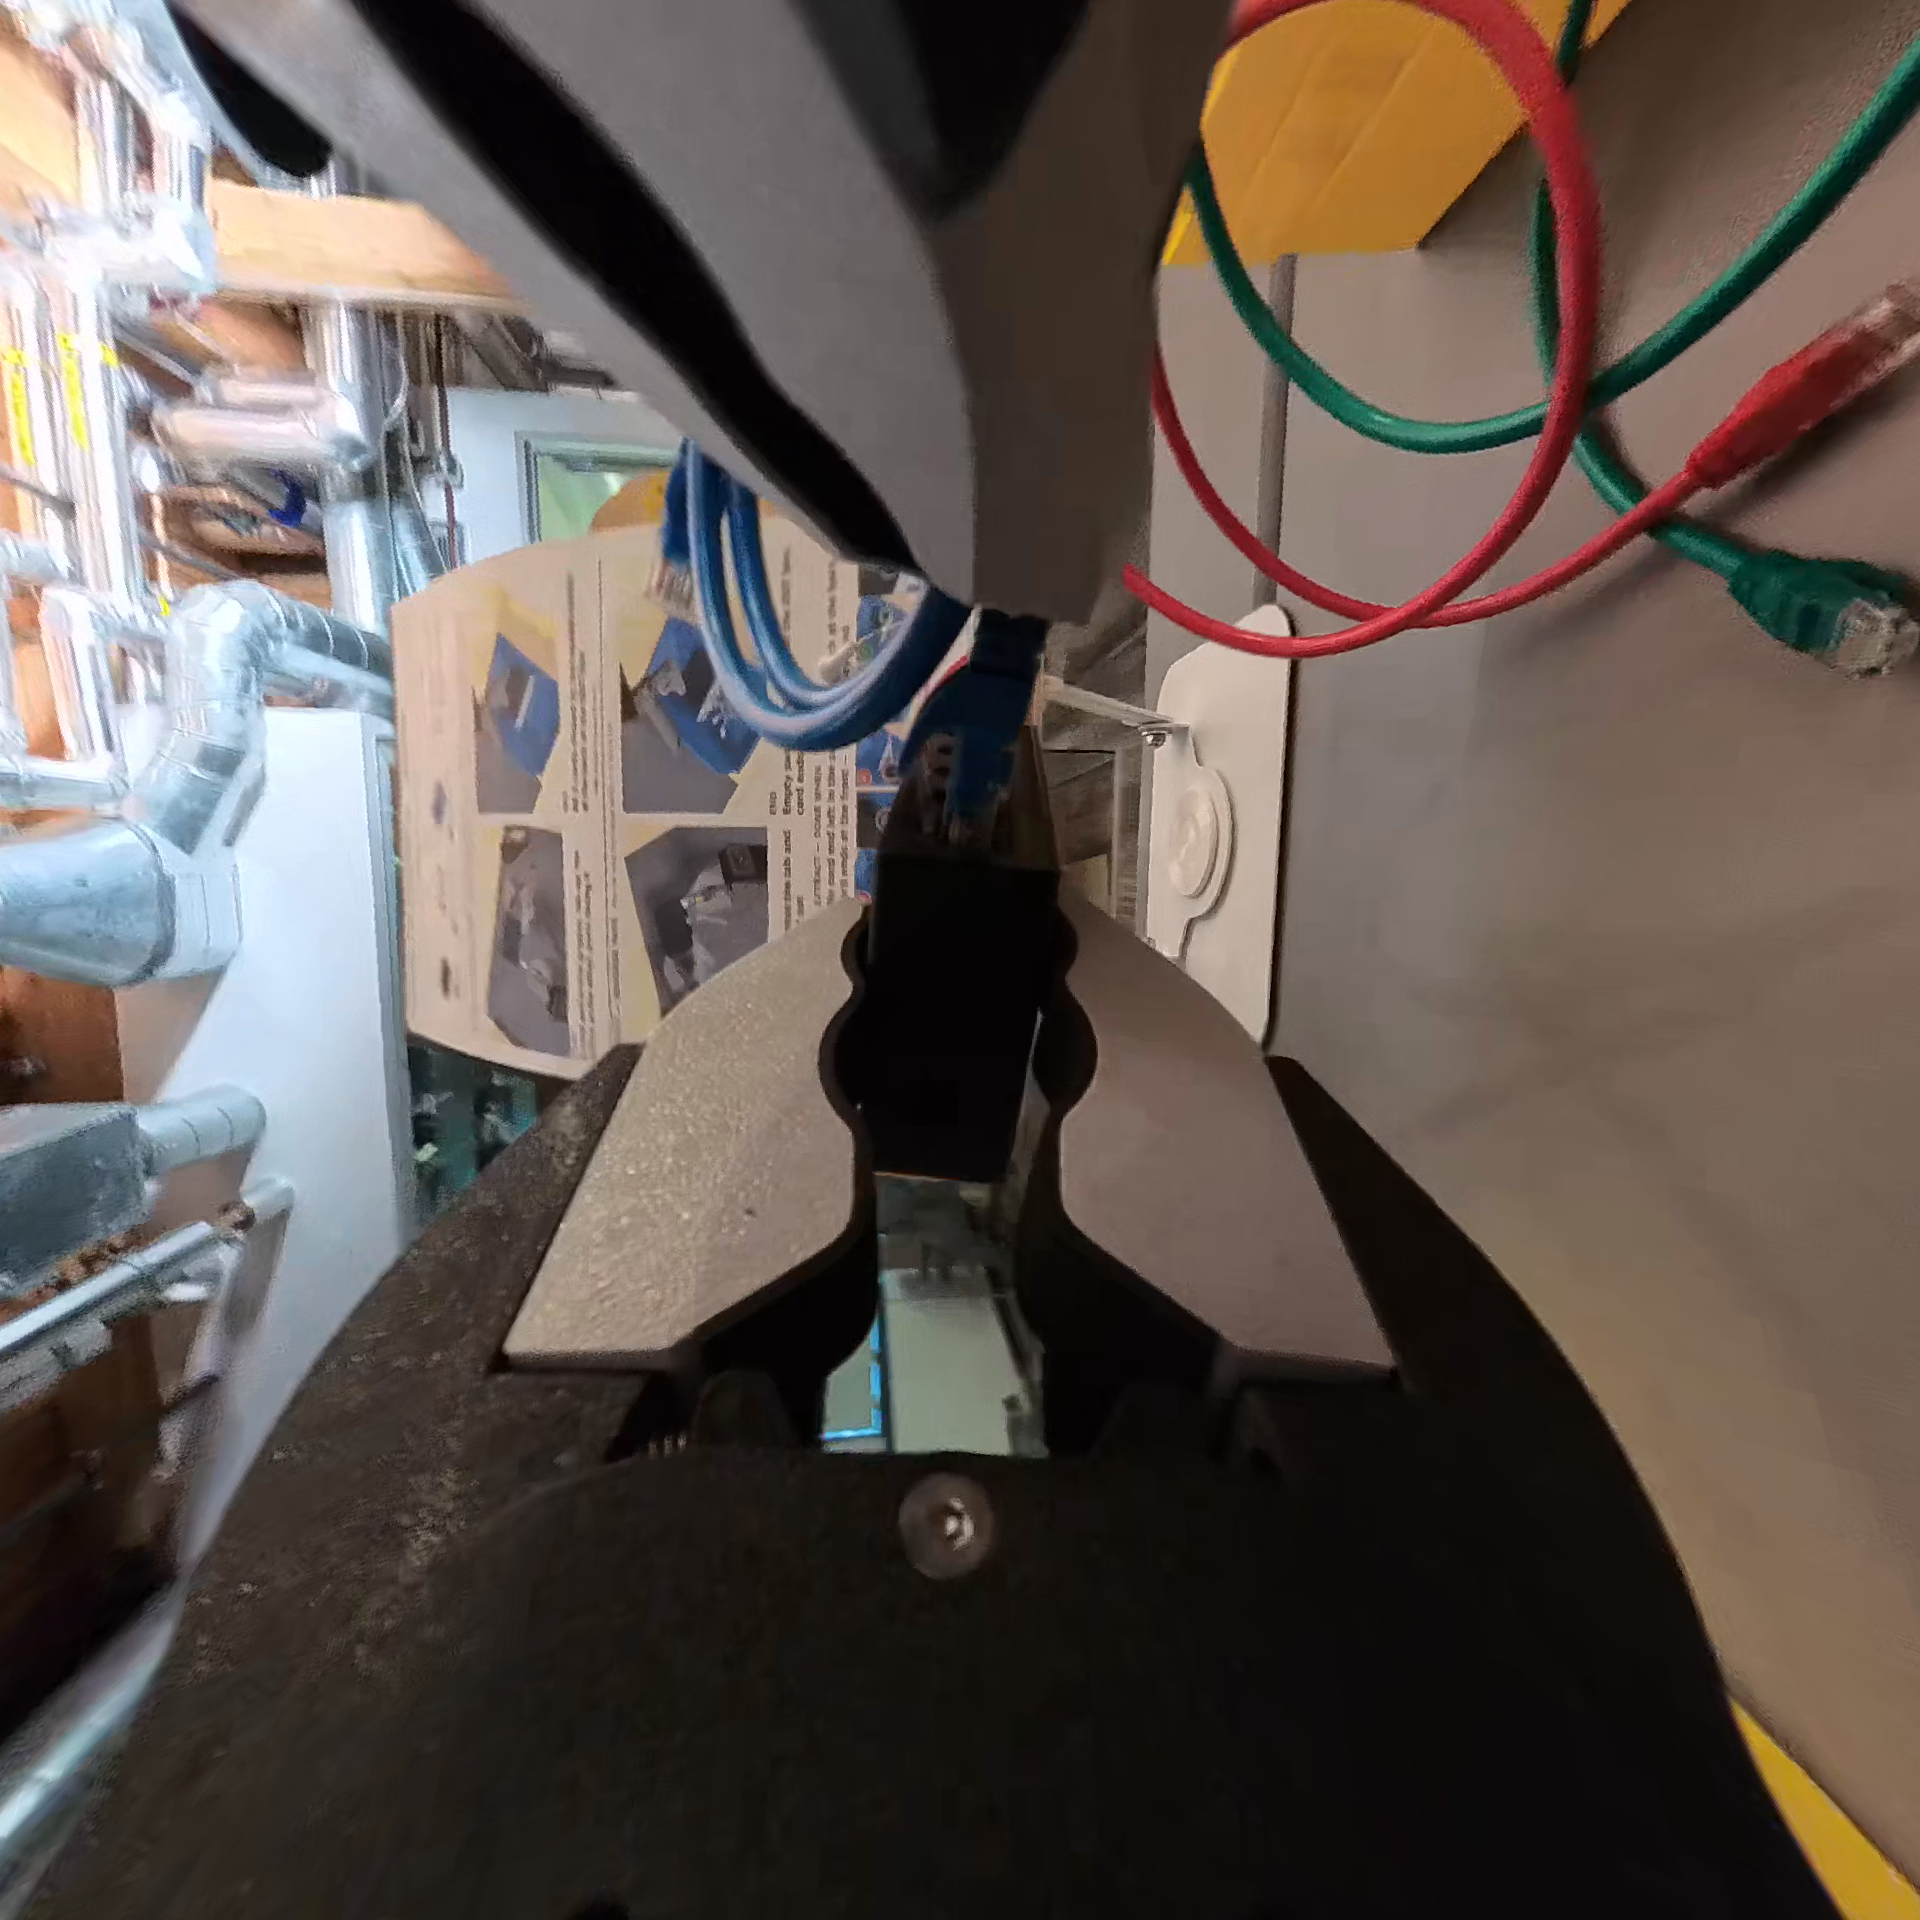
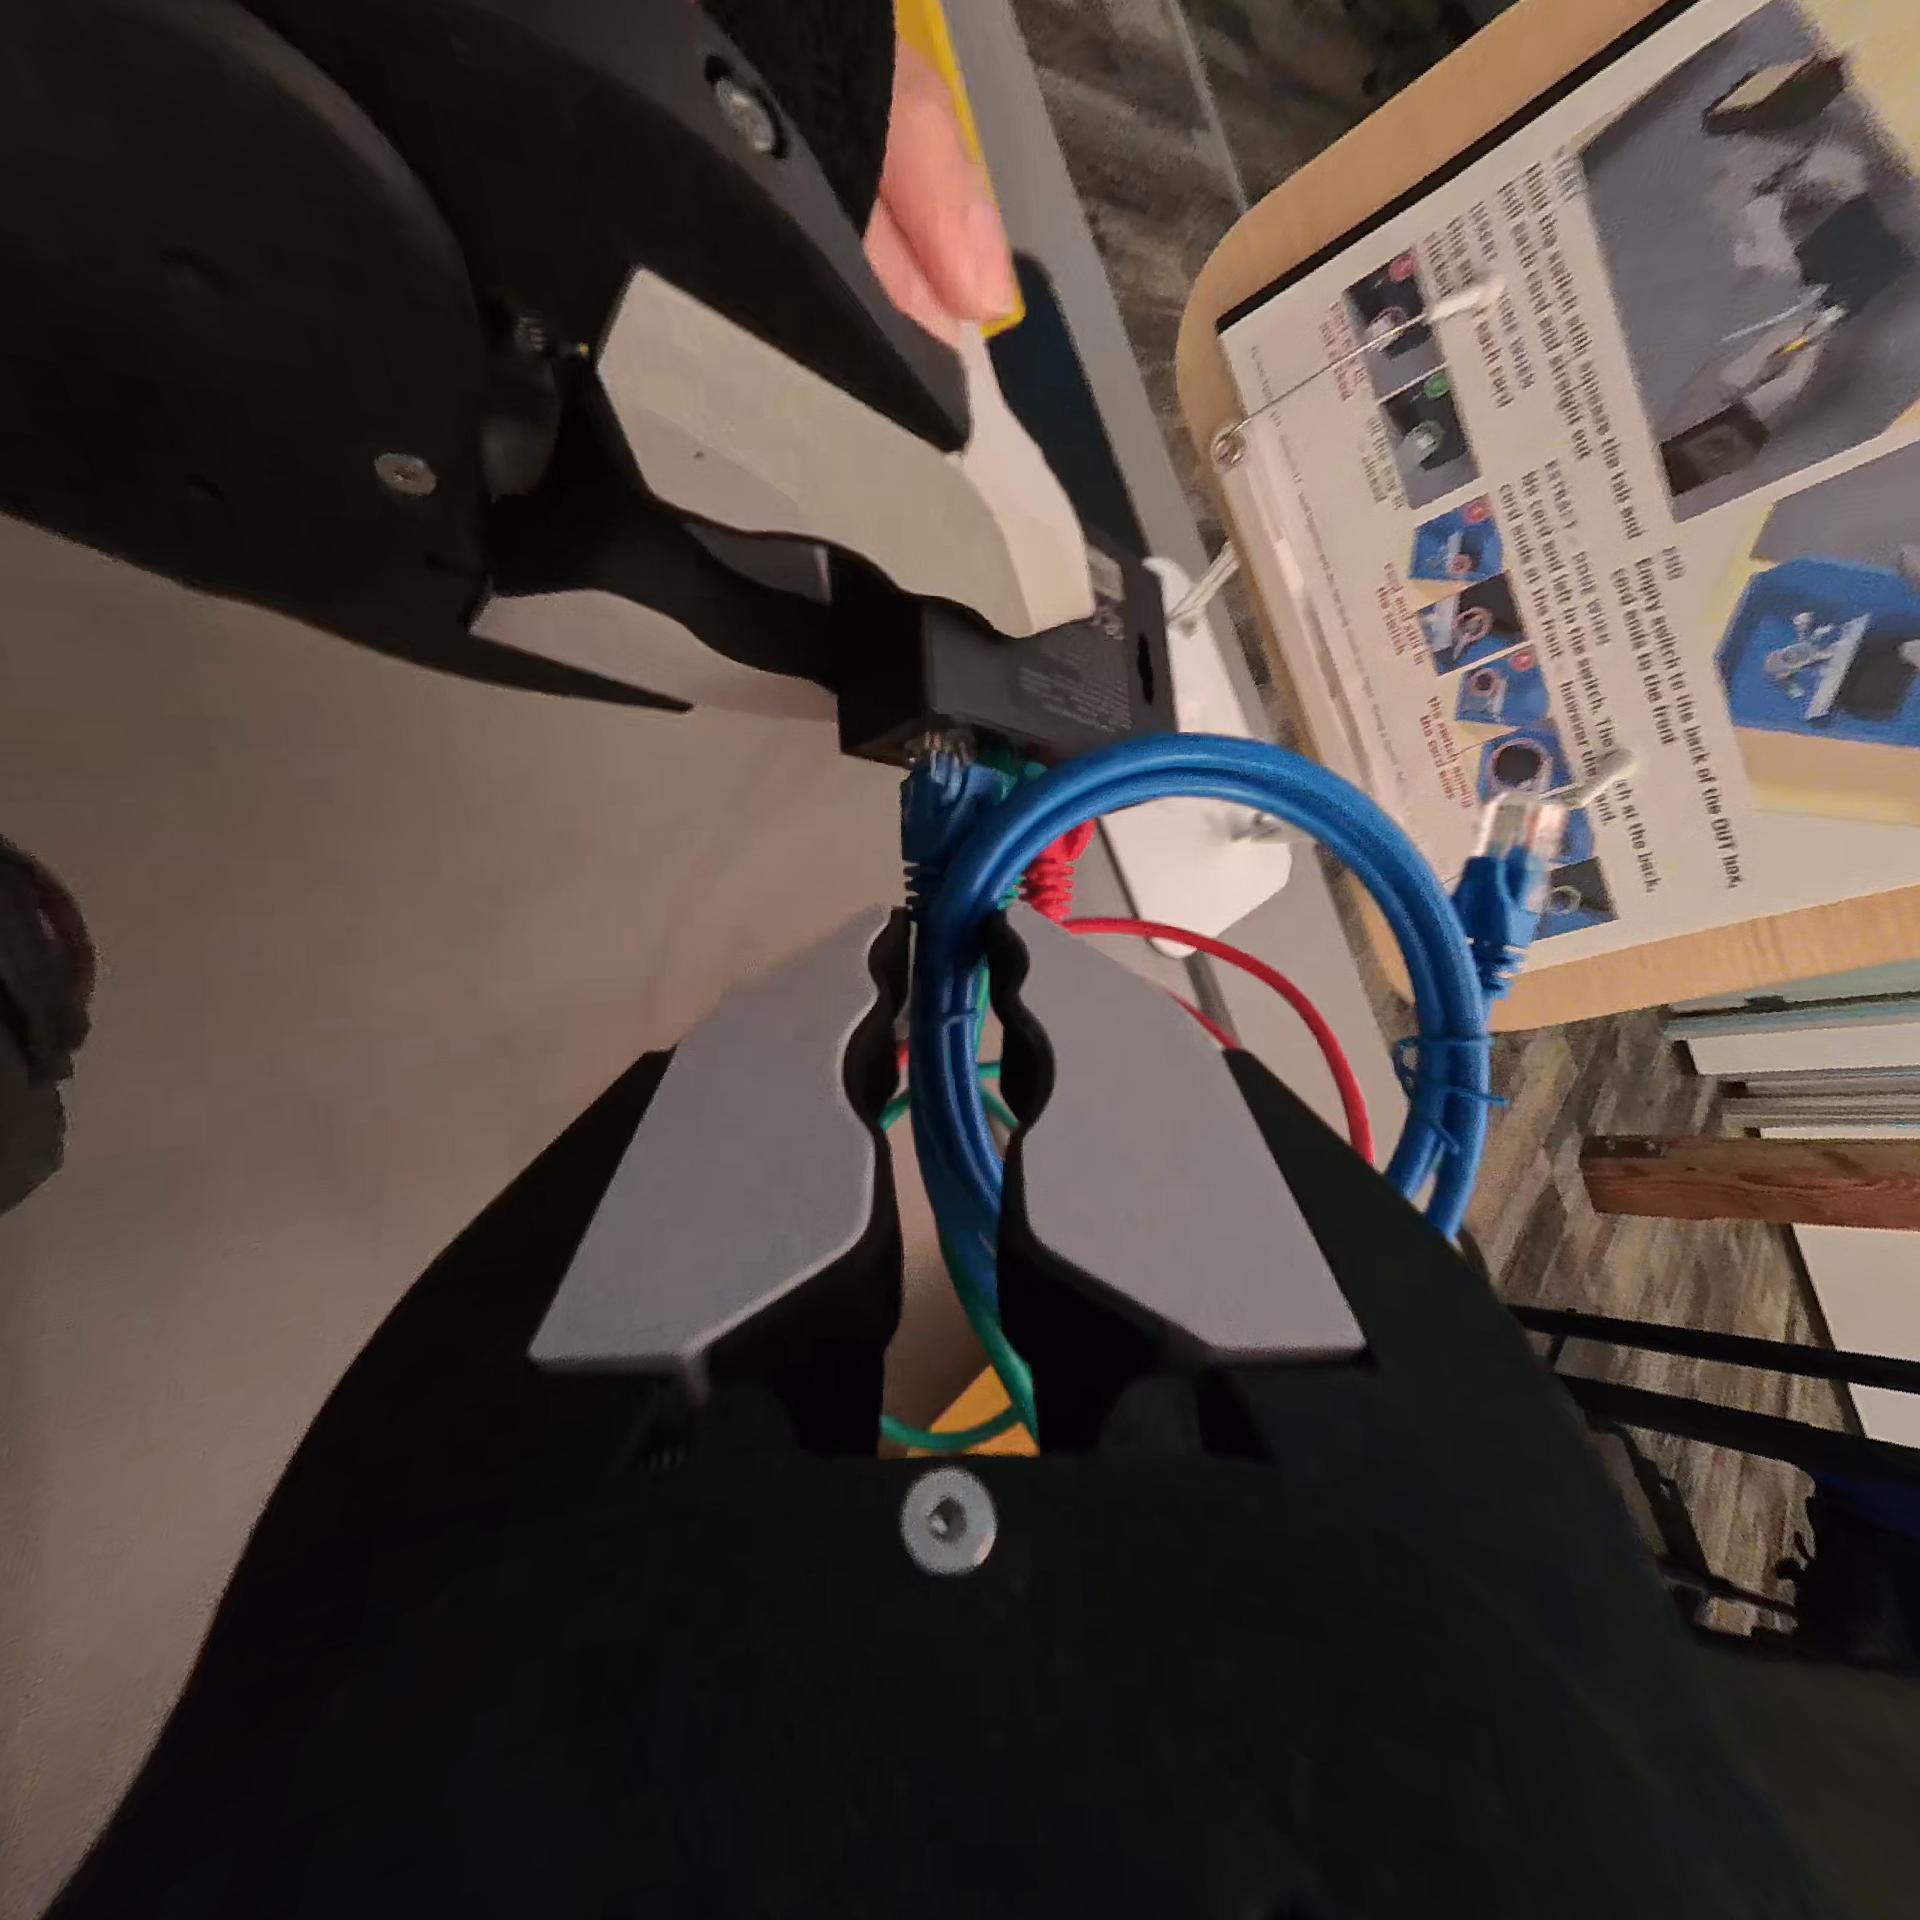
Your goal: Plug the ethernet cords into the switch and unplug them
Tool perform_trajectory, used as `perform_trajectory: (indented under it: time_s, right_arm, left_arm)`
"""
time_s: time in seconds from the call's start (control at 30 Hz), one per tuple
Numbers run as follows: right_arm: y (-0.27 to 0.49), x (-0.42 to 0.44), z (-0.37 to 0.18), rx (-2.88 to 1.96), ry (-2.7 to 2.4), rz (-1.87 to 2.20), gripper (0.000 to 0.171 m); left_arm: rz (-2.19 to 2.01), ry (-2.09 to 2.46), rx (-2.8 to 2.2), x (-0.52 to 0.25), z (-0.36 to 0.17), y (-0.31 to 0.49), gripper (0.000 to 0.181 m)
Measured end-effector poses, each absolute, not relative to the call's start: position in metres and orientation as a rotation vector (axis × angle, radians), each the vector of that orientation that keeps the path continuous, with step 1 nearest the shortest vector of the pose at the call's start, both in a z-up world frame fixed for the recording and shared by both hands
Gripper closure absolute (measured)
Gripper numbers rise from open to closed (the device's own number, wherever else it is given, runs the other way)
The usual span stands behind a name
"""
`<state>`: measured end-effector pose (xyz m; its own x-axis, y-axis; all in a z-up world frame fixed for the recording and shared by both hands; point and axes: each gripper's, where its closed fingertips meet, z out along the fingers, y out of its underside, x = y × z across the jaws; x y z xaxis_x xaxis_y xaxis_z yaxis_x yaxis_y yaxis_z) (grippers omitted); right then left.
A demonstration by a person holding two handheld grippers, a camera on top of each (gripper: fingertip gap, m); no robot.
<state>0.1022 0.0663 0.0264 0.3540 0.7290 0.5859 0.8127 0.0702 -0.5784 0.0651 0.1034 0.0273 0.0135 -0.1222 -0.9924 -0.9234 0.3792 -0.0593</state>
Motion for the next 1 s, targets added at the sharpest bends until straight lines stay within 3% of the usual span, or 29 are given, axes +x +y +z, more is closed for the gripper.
perform_trajectory:
  time_s: [0.23, 0.33, 0.47, 0.83, 1.0]
  right_arm:
    - [0.063, 0.097, 0.089, -1.344, -1.197, -0.150, 0.147]
    - [0.033, 0.085, 0.113, -1.216, -1.182, 0.043, 0.161]
    - [0.017, 0.063, 0.102, -1.289, -1.200, 0.462, 0.165]
    - [0.050, 0.059, 0.113, -1.092, -0.703, 0.726, 0.158]
    - [0.049, 0.062, 0.115, -1.075, -0.706, 0.756, 0.160]
  left_arm:
    - [0.710, 1.270, -1.153, 0.044, 0.047, 0.113, 0.154]
    - [0.700, 1.211, -1.175, 0.030, 0.058, 0.117, 0.154]
    - [0.652, 1.097, -1.210, 0.010, 0.077, 0.119, 0.154]
    - [0.575, 1.000, -1.122, 0.018, 0.101, 0.104, 0.154]
    - [0.564, 1.024, -1.079, 0.031, 0.100, 0.097, 0.154]
